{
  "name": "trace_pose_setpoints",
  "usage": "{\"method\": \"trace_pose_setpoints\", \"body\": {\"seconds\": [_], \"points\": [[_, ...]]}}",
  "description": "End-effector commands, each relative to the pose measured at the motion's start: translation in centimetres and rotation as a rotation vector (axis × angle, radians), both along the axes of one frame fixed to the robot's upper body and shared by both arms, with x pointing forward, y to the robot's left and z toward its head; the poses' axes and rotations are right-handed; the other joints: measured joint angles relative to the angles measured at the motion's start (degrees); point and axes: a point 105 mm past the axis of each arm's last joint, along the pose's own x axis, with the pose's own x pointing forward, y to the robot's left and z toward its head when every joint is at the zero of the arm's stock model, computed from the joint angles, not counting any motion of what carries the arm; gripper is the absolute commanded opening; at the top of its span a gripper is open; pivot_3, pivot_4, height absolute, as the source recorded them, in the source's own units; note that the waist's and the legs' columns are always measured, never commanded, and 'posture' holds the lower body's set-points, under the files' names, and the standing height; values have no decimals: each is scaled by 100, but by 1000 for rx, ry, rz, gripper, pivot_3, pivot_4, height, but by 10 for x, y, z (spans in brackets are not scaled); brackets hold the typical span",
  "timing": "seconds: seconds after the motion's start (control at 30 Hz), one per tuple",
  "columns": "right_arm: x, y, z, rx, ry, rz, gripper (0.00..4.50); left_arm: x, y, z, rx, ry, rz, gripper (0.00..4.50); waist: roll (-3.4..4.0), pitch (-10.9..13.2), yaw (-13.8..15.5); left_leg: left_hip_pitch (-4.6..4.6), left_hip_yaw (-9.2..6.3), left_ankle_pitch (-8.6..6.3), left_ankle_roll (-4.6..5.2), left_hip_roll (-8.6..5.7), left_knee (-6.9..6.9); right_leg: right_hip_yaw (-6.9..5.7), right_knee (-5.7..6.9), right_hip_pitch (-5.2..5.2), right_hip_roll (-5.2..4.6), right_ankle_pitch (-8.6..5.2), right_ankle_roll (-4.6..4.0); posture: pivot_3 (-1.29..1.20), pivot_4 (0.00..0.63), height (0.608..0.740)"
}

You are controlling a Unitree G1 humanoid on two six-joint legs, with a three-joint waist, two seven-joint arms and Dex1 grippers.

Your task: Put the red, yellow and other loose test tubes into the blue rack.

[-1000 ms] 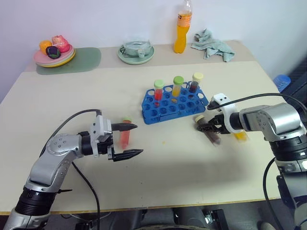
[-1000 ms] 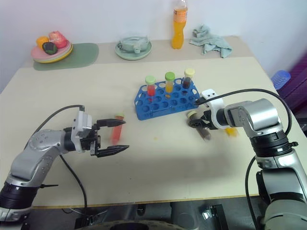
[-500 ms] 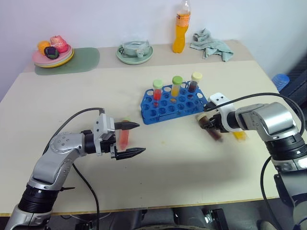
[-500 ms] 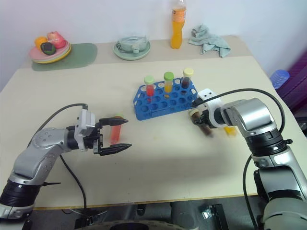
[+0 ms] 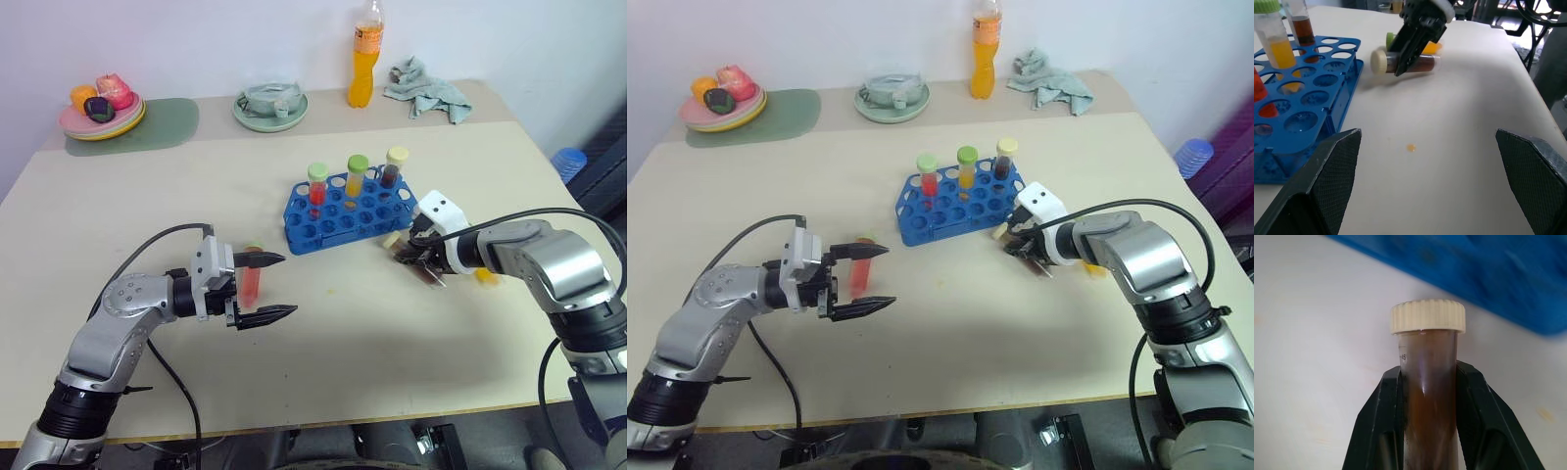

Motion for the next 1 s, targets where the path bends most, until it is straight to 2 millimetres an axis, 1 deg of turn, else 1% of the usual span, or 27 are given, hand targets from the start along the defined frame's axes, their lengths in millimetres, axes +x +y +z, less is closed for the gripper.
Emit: {"method": "trace_pose_setpoints", "body": {"seconds": [0.03, 0.1, 0.17, 0.2, 0.3, 0.4, 0.5, 0.63, 0.73, 0.87, 1.0], "points": [[-13, 19, 40, 158, -158, 126, 782, 0, 0, 9, -5, -43, 1, 4500, 0, 0, 11, 0, 0, 0, 0, 0, 1, 0, 0, 0, 0, 0, 0, 0, 150, 740], [-14, 27, 55, 258, -253, 151, 782, 1, 0, 9, -6, -44, 2, 4500, 0, 0, 11, 0, 0, 0, 0, 0, 3, 0, 0, 2, -1, 0, 0, 0, 150, 740], [-5, 32, 80, 386, -446, 129, 782, 3, 0, 9, -9, -49, 5, 4500, 0, 0, -6, 1, -1, 0, 0, 0, 3, 0, 1, 2, 0, 1, 1, 0, 150, 740], [-1, 32, 89, 452, -517, 109, 782, 4, 1, 9, -11, -50, 7, 4500, -1, 0, -11, 1, -1, 0, 0, 1, 3, 0, 1, 2, 0, 1, 1, 0, 150, 740], [5, 33, 100, 568, -627, 84, 782, 8, 2, 8, -10, -67, 22, 4500, 0, -1, -3, 4, -1, 1, -2, 1, 0, 0, 5, 1, 2, 2, 3, 0, 150, 740], [17, 26, 100, 633, -745, -10, 782, 16, 2, 11, -45, -93, 59, 4500, 0, -1, 5, 6, -1, 2, -3, -2, 1, -1, 6, 3, 3, 9, 9, 0, 150, 740], [32, 16, 93, 710, -811, -136, 782, 25, 2, 16, -101, -131, 114, 4500, 0, -1, 0, 9, -1, 5, -8, -1, 0, -1, 8, 2, 5, 17, 5, 0, 150, 740], [41, 13, 81, 726, -893, -218, 782, 40, 2, 19, -164, -180, 221, 4500, 2, -1, -16, 16, 0, 7, -10, -1, -3, -1, 14, 2, 9, 20, 4, 0, 150, 740], [49, 14, 71, 716, -926, -260, 782, 48, -2, 23, -200, -188, 276, 4500, 2, -1, -20, 18, 0, 8, -13, 0, -4, 1, 20, 0, 14, 20, 4, 0, 150, 740], [57, 13, 65, 752, -938, -312, 782, 48, -7, 25, -224, -179, 296, 4500, 2, -1, -28, 24, 1, 10, -15, 0, -5, 4, 28, 0, 17, 20, 4, 0, 150, 740], [65, 7, 55, 776, -926, -364, 782, 42, -17, 34, -264, -167, 270, 4500, 2, -1, -30, 25, 1, 11, -17, 1, -3, 5, 34, 0, 28, 20, 3, 0, 150, 740]]}}
